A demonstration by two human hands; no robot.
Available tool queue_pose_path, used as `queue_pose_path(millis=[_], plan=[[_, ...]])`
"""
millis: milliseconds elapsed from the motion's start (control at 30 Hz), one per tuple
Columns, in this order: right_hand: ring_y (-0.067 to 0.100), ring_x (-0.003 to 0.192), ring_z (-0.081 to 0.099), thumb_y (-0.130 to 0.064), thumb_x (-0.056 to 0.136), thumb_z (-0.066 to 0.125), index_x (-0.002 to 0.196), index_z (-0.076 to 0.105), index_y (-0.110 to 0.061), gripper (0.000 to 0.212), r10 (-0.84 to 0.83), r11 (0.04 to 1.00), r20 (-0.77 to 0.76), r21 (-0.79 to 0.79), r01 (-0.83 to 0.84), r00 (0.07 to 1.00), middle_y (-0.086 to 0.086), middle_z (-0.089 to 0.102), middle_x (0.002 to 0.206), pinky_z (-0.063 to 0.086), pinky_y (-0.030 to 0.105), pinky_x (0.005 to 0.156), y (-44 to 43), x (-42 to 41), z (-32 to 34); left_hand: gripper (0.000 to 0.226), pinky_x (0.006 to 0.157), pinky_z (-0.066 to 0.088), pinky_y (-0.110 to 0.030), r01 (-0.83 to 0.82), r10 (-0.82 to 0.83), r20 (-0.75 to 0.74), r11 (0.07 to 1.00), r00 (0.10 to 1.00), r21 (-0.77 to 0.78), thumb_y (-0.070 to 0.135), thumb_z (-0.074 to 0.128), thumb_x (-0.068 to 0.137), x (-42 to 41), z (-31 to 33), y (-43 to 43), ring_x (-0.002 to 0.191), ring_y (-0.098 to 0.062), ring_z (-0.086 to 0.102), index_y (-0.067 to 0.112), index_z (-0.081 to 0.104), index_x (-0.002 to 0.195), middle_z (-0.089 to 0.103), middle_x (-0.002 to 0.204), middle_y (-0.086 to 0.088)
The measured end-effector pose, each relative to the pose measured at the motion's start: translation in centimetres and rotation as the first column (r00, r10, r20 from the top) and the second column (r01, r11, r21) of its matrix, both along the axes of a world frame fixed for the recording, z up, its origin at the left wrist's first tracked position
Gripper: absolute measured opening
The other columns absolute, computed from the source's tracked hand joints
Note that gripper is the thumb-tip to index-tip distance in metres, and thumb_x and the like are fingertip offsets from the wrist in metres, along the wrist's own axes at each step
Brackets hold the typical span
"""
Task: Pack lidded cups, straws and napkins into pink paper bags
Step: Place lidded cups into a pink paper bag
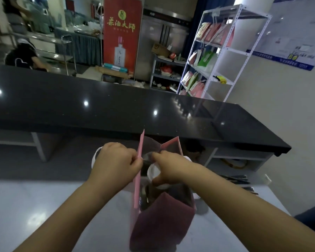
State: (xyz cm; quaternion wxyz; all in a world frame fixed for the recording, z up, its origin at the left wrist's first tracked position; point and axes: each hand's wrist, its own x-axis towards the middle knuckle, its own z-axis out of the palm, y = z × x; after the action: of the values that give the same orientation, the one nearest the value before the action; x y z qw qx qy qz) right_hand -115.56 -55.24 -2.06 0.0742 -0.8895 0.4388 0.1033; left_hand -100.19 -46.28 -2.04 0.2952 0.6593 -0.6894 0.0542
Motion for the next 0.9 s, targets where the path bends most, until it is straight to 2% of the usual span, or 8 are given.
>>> queue_pose_path(millis=[100,267,433,533,633,700,800,900], plan=[[0.032,0.112,0.051,-0.043,0.074,0.071,0.134,0.034,-0.018,0.075,0.019,1.000,-0.061,0.018,-0.018,0.998,0.012,0.046,0.129,0.042,0.037,0.082,-0.6,0.8,-1.8,0.050,0.059,0.027,-0.025,0.001,-0.002,0.040,1.000,0.999,0.028,0.022,0.062,0.078,0.3,0.3,0.4,0.043,-0.003,0.025,0.030,0.025,0.045,0.020,0.040,0.011],[0.036,0.113,0.051,-0.038,0.078,0.069,0.135,0.033,-0.014,0.072,0.018,0.995,-0.112,0.095,-0.008,0.994,0.015,0.042,0.130,0.046,0.042,0.090,-0.7,0.8,-4.0,0.049,0.062,0.027,-0.026,-0.012,0.011,0.032,0.999,0.999,0.034,0.022,0.060,0.079,1.1,-0.1,0.5,0.043,-0.002,0.028,0.032,0.025,0.046,0.023,0.040,0.013],[0.038,0.111,0.051,-0.035,0.081,0.067,0.136,0.030,-0.014,0.070,0.015,0.996,-0.044,0.092,-0.011,0.999,0.017,0.040,0.130,0.045,0.043,0.090,-1.4,0.6,-4.9,0.035,0.061,0.029,-0.024,-0.040,0.041,-0.019,0.998,0.999,0.046,0.027,0.059,0.082,1.4,-1.2,0.1,0.047,-0.005,0.042,0.026,0.049,0.049,0.043,0.044,0.011],[0.032,0.113,0.049,-0.041,0.085,0.061,0.135,0.032,-0.017,0.063,-0.002,0.997,-0.030,0.081,0.004,1.000,0.012,0.041,0.130,0.044,0.041,0.089,-2.2,1.0,-5.0,0.032,0.061,0.030,-0.023,-0.068,0.070,-0.042,0.996,0.997,0.062,0.031,0.055,0.085,1.5,-1.4,-0.1,0.051,-0.005,0.046,0.024,0.057,0.054,0.049,0.048,0.010],[0.030,0.112,0.047,-0.047,0.083,0.060,0.136,0.034,-0.017,0.066,0.090,0.996,-0.128,0.033,-0.086,0.988,0.011,0.043,0.130,0.042,0.041,0.087,-2.4,1.1,-5.0,0.032,0.058,0.028,-0.022,-0.080,0.084,-0.045,0.994,0.995,0.076,0.030,0.055,0.084,1.4,-1.2,-0.1,0.050,-0.006,0.046,0.023,0.057,0.053,0.049,0.048,0.009],[0.032,0.109,0.049,-0.043,0.079,0.066,0.133,0.038,-0.014,0.067,0.167,0.982,-0.157,-0.059,-0.178,0.973,0.012,0.046,0.127,0.043,0.042,0.082,-2.2,1.2,-4.9,0.032,0.054,0.025,-0.017,-0.074,0.078,-0.058,0.995,0.995,0.068,0.029,0.058,0.082,1.2,-1.0,-0.1,0.048,-0.006,0.044,0.023,0.054,0.051,0.048,0.046,0.009],[0.033,0.102,0.054,-0.031,0.079,0.068,0.123,0.047,-0.012,0.053,0.230,0.953,-0.168,-0.161,-0.257,0.958,0.013,0.051,0.120,0.042,0.039,0.074,-2.1,1.5,-4.6,0.032,0.054,0.021,-0.013,-0.080,0.086,-0.082,0.994,0.993,0.073,0.031,0.056,0.082,0.9,-0.7,-0.1,0.047,-0.006,0.042,0.025,0.050,0.050,0.047,0.046,0.009],[0.033,0.103,0.054,-0.030,0.082,0.066,0.125,0.047,-0.011,0.051,0.241,0.959,-0.199,-0.104,-0.265,0.950,0.014,0.050,0.121,0.044,0.040,0.078,-2.2,1.7,-4.8,0.029,0.057,0.025,-0.016,-0.096,0.105,-0.092,0.991,0.990,0.094,0.037,0.052,0.083,0.5,-0.6,0.2,0.053,-0.005,0.046,0.025,0.056,0.057,0.052,0.052,0.010]])
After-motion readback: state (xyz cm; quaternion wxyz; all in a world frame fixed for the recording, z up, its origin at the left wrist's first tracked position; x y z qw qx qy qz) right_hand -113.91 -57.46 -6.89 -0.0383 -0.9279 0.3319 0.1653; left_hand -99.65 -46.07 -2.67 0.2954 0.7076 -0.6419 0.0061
